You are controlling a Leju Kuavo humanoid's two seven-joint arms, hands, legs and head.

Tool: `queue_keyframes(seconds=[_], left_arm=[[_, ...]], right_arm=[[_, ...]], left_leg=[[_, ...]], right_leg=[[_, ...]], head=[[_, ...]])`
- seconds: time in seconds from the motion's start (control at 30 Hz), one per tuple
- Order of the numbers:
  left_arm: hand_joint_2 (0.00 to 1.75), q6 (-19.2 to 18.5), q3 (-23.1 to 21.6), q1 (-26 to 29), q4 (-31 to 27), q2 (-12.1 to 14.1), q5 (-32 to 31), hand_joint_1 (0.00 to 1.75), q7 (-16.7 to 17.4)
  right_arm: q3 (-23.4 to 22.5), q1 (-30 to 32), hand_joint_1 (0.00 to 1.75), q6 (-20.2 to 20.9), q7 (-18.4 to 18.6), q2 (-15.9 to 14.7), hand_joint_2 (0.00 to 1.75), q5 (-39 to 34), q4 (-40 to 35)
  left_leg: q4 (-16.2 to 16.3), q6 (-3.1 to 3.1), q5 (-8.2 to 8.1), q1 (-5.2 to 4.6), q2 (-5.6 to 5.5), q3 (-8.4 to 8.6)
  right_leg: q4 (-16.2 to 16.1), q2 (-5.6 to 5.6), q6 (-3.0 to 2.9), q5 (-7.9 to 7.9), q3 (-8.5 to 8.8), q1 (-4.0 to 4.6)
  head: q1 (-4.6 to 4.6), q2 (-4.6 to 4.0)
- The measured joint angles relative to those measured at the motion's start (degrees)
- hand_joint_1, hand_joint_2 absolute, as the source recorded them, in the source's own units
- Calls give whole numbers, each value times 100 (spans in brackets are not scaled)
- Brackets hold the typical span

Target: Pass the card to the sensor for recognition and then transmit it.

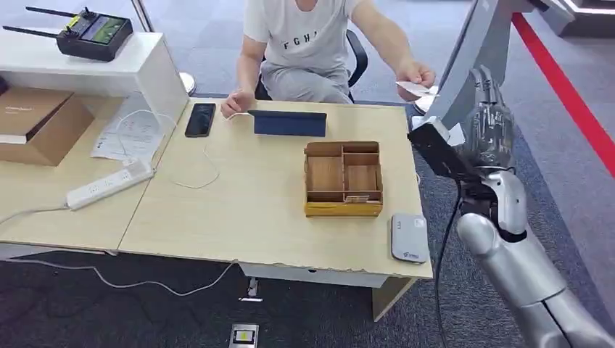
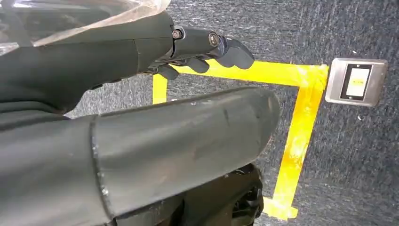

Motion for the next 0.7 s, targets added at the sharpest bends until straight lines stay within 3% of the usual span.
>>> queue_keyframes(seconds=[0.3,0.7], left_arm=[[0,79,-124,-118,-7,-9,-33,0,155],[0,101,-236,-278,-7,-9,-90,0,249]], right_arm=[[271,-538,0,-214,-304,52,175,-1117,1186],[544,-804,0,-409,-407,98,175,-1364,2152]], left_leg=[[1,0,0,0,-1,-1],[1,0,0,0,-1,-1]], right_leg=[[0,-1,0,0,-1,0],[0,0,0,0,-3,0]], head=[[2,0],[0,0]])
